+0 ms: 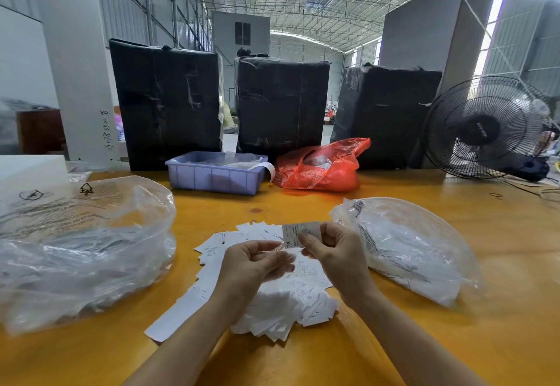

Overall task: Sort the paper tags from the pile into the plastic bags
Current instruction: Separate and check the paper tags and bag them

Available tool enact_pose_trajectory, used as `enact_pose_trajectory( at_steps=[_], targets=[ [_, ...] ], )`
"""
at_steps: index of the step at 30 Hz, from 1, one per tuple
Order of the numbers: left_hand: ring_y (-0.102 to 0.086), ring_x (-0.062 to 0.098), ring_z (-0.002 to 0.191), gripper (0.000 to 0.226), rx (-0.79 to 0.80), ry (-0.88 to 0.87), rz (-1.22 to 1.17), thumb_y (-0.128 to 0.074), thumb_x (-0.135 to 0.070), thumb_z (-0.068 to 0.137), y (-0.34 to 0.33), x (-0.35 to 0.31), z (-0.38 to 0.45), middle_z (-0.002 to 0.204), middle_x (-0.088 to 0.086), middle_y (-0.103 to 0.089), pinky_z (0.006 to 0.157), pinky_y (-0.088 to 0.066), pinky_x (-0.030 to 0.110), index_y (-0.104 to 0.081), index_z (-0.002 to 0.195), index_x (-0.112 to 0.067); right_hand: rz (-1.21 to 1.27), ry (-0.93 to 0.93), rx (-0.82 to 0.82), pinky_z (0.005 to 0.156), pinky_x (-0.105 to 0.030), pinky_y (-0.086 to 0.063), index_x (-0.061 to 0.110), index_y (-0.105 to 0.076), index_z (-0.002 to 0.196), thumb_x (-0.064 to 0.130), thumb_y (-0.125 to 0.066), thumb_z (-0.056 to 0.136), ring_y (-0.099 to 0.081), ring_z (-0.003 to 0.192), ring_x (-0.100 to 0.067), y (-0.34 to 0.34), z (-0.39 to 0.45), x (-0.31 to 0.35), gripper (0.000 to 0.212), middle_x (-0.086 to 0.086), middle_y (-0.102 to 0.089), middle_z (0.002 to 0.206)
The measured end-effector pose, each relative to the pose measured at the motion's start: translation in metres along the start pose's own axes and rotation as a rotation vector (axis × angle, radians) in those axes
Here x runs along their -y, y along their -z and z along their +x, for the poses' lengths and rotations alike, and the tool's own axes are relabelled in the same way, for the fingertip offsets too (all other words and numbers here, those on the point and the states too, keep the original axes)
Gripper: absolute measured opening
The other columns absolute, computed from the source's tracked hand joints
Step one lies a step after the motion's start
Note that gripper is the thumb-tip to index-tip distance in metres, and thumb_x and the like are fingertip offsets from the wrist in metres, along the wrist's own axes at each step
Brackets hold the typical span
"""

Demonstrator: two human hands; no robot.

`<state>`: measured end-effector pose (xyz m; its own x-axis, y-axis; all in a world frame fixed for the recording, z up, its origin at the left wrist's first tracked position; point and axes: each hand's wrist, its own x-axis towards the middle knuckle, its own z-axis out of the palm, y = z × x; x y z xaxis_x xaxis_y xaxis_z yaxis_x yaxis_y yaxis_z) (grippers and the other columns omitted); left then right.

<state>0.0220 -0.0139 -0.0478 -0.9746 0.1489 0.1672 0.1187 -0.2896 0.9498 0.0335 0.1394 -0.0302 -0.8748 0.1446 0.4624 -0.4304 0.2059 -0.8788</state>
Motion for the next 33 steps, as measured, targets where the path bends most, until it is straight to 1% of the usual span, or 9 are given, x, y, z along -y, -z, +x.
enact_pose_trajectory(
  at_steps=[4,8,10,16,22,25,27,31,33],
  targets=[
    [-0.072,0.028,0.074,0.037,0.007,0.002,-0.015,-0.073,-0.012,0.066,0.0005,-0.0005,-0.0002,0.081,0.018,-0.073,0.059,-0.054,0.02,-0.062,0.099,0.003,-0.078,0.065,-0.026,0.058,-0.021,-0.052,-0.001,-0.065,0.078,0.004,-0.069,0.082,-0.063,0.059,-0.008,-0.0012,0.0002,-0.0005,0.008,-0.009,-0.067,0.069],
    [-0.073,0.027,0.073,0.028,0.005,0.002,-0.018,-0.07,-0.008,0.071,0.001,-0.0009,0.0003,0.08,0.018,-0.073,0.059,-0.054,0.02,-0.063,0.096,0.001,-0.14,0.104,-0.037,0.064,-0.043,-0.053,-0.002,-0.065,0.077,0.005,-0.07,0.082,-0.064,0.069,-0.031,-0.0006,0.0005,-0.0019,0.01,-0.016,-0.067,0.072],
    [-0.073,0.027,0.073,0.026,-0.005,-0.001,-0.013,-0.07,-0.007,0.072,0.0014,-0.0007,0.0006,0.079,0.018,-0.073,0.059,-0.054,0.02,-0.064,0.096,0.001,-0.172,0.121,-0.027,0.066,-0.048,-0.053,-0.002,-0.066,0.079,0.006,-0.07,0.083,-0.064,0.072,-0.033,-0.0006,-0.0001,-0.0022,0.01,-0.016,-0.068,0.074],
    [-0.073,0.026,0.07,0.011,-0.075,0.0,-0.036,-0.066,0.002,0.081,0.0024,0.0003,0.0024,0.077,0.019,-0.073,0.057,-0.056,0.021,-0.066,0.092,0.001,-0.23,0.134,-0.005,0.067,-0.043,-0.055,0.006,-0.069,0.079,0.008,-0.069,0.084,-0.066,0.072,-0.022,-0.0014,-0.0022,-0.0012,0.005,-0.004,-0.07,0.074],
    [-0.073,0.026,0.071,0.011,-0.097,-0.02,-0.015,-0.066,-0.002,0.081,0.0028,-0.0002,0.0023,0.077,0.016,-0.073,0.058,-0.056,0.022,-0.066,0.092,0.0,-0.265,0.147,-0.013,0.066,-0.044,-0.054,0.001,-0.067,0.078,0.008,-0.068,0.084,-0.065,0.073,-0.026,-0.001,-0.0025,0.0,0.01,-0.009,-0.069,0.074],
    [-0.072,0.021,0.068,0.007,-0.115,-0.032,0.013,-0.067,-0.003,0.08,0.0035,0.0008,0.0027,0.074,0.013,-0.073,0.057,-0.055,0.021,-0.068,0.087,-0.003,-0.261,0.133,0.053,0.064,-0.039,-0.053,0.0,-0.068,0.078,0.007,-0.068,0.083,-0.064,0.072,-0.026,-0.001,-0.0024,-0.0005,0.009,-0.011,-0.069,0.074],
    [-0.071,0.016,0.064,0.005,-0.129,-0.022,0.019,-0.068,-0.004,0.079,0.0036,0.0013,0.0031,0.071,0.011,-0.073,0.056,-0.055,0.02,-0.069,0.084,-0.005,-0.245,0.111,0.108,0.061,-0.034,-0.051,-0.002,-0.067,0.079,0.006,-0.069,0.082,-0.061,0.067,-0.021,-0.0019,-0.0032,-0.0014,0.009,-0.014,-0.068,0.074],
    [-0.069,0.017,0.062,0.003,-0.15,-0.006,0.037,-0.069,-0.004,0.079,0.0032,0.0013,0.0041,0.07,0.011,-0.073,0.054,-0.055,0.022,-0.07,0.079,-0.007,-0.157,0.036,0.158,0.062,-0.034,-0.049,-0.002,-0.068,0.083,0.004,-0.067,0.084,-0.057,0.064,-0.014,-0.0006,-0.0016,-0.0025,0.007,-0.02,-0.067,0.077],
    [-0.069,0.017,0.061,0.003,-0.152,-0.004,0.053,-0.069,-0.004,0.079,0.0034,0.0004,0.0039,0.07,0.01,-0.073,0.052,-0.055,0.022,-0.069,0.08,-0.007,-0.124,0.01,0.191,0.06,-0.025,-0.05,0.001,-0.069,0.086,0.003,-0.066,0.084,-0.057,0.062,-0.008,0.0006,-0.001,-0.0027,0.004,-0.016,-0.067,0.077]
  ],
)
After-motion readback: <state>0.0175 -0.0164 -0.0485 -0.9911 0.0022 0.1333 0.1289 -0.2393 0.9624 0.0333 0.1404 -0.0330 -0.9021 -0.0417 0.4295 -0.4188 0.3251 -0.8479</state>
